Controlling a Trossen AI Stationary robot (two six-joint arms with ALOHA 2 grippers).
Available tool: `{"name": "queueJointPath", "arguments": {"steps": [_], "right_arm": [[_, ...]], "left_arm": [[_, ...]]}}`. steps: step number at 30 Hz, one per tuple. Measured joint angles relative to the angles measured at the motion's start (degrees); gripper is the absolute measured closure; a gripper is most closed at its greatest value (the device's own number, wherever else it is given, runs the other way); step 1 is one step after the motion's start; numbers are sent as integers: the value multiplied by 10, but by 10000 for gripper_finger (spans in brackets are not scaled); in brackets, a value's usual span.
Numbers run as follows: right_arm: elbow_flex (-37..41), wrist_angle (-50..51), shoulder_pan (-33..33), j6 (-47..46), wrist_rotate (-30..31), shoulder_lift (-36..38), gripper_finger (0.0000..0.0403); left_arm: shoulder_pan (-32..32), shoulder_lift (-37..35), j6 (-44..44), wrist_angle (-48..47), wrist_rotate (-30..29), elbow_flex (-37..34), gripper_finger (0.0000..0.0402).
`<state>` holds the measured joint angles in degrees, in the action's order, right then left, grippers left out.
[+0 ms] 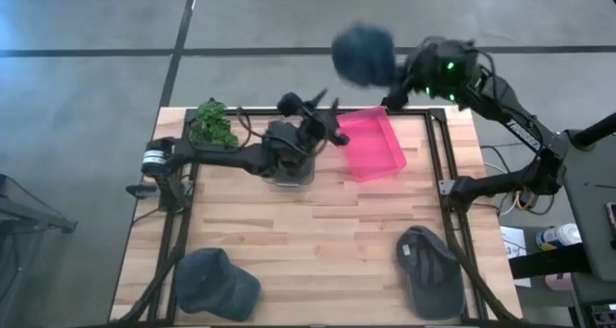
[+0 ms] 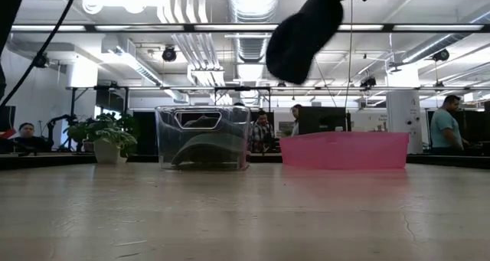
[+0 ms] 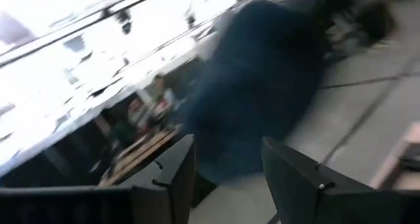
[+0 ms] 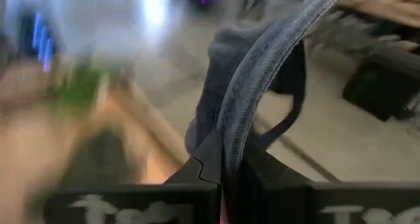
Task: Pick & Place hat
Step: Put the middle blue cap into the red bin
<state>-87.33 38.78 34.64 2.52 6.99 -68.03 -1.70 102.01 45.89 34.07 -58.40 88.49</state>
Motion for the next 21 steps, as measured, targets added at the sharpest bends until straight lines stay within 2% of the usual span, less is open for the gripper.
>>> {"name": "queueJointPath", "arguments": {"steps": [4,6,8,10,11,14,15,17,19,21], "right_arm": [[-33,192,-65,117,1,0,391],[-44,269,-107,147,37,2,390],[-52,305,-162,164,110,6,390],[-57,319,-219,193,207,15,390],[-59,320,-250,217,254,21,390],[-60,320,-340,317,353,29,390],[-57,324,-366,359,376,29,390],[-51,341,-411,441,410,24,390],[-49,346,-450,445,401,16,390],[-48,346,-471,449,402,6,390]], "left_arm": [[-36,-21,-43,-32,-57,-9,234],[-58,-36,-103,-103,-57,-10,234],[-81,-59,-196,-207,-28,-10,234],[-105,-84,-329,-328,33,-8,234],[-119,-93,-404,-389,84,-6,234],[-169,-110,-580,-488,303,-6,234],[-187,-111,-602,-496,377,-6,234],[-214,-108,-612,-491,476,-7,234],[-233,-105,-613,-480,519,-7,234],[-245,-99,-609,-467,523,-7,234]]}}
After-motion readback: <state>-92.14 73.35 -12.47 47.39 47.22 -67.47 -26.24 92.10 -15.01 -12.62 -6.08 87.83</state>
